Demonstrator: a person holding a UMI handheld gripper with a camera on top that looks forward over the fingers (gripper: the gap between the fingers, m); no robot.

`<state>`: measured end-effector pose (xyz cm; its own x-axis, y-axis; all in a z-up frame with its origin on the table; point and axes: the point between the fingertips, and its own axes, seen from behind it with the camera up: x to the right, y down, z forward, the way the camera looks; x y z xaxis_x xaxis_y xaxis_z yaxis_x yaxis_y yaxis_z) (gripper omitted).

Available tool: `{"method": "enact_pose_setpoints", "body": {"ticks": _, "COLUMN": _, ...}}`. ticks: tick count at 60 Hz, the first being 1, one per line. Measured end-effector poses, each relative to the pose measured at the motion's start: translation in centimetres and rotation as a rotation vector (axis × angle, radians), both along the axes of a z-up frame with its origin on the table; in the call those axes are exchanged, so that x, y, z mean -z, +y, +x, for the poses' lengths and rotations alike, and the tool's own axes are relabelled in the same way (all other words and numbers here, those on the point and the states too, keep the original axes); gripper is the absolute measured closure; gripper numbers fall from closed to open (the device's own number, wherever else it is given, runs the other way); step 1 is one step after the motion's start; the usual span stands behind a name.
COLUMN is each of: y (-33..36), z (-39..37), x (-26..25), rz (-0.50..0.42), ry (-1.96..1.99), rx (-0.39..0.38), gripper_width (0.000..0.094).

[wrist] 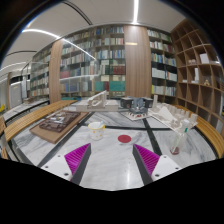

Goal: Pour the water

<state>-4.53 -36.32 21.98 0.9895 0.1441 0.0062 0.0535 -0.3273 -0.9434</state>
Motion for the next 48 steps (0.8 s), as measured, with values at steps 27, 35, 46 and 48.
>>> {"method": "enact_pose_setpoints", "body": {"ticks": 27, "y": 6.6, "z": 22.9, "x": 12.2, "rz": -0.054, "ry": -0.076, "rx": 0.301, "gripper_width": 0.0077}}
{"method": "enact_pose_setpoints", "body": {"ticks": 35, "y": 10.5, "z": 30.1, "x": 13.0, "rz": -0.02, "ry": -0.097, "rx": 0.374, "gripper_width": 0.0082}}
{"method": "enact_pose_setpoints", "body": {"ticks": 46, "y": 17.3, "z": 35.4, "x": 13.9, "rz": 0.01, "ry": -0.056, "rx": 0.418, "gripper_width": 0.0082}}
{"method": "enact_pose_setpoints", "body": {"ticks": 48, "y": 18.5, "z": 35.8, "x": 14.2, "rz": 0.014, "ry": -0.045, "rx": 0.419, "gripper_width": 0.0088}}
